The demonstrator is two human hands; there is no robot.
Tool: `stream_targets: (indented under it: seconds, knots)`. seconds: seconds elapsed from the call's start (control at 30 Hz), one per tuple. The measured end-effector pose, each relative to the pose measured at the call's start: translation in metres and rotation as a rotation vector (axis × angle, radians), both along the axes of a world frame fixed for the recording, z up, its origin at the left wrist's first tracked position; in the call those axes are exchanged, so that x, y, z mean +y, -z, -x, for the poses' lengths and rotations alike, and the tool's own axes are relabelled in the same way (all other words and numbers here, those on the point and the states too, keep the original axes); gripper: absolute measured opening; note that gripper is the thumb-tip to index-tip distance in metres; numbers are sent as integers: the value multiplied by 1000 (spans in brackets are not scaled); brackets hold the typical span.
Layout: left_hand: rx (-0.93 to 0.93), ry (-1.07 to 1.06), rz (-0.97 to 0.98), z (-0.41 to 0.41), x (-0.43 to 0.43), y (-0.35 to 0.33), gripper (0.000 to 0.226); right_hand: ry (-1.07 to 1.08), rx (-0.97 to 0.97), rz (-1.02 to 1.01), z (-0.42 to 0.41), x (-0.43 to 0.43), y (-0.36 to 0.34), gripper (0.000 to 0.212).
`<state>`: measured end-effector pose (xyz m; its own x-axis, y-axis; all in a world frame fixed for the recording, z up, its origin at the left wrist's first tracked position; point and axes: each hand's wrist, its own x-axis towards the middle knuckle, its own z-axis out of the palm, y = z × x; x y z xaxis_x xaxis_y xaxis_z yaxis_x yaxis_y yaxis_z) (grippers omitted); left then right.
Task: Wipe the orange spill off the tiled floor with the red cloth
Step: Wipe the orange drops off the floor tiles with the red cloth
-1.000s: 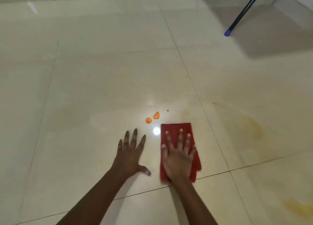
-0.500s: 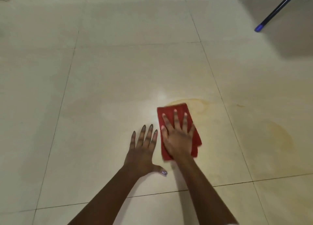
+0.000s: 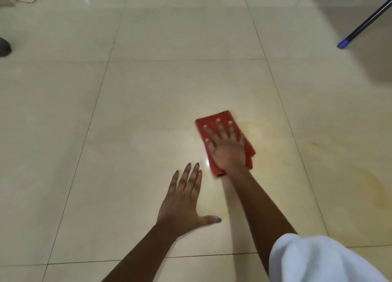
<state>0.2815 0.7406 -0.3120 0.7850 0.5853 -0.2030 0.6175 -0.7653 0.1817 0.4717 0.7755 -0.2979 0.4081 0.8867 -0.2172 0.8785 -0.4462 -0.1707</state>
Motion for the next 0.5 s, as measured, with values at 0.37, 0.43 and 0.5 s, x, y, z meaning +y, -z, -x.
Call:
stream_targets:
  seconds: [0.37, 0.43, 0.5]
  knots:
    - [-36, -2, -41, 0, -1, 0, 114, 55, 1, -7, 11, 1, 1, 50]
    - [-31, -3, -42, 0, 0, 1, 115, 183, 17, 10, -30, 1, 2, 50]
    - [-22, -2, -36, 0, -1, 0, 115, 347, 28, -9, -51, -31, 5, 50]
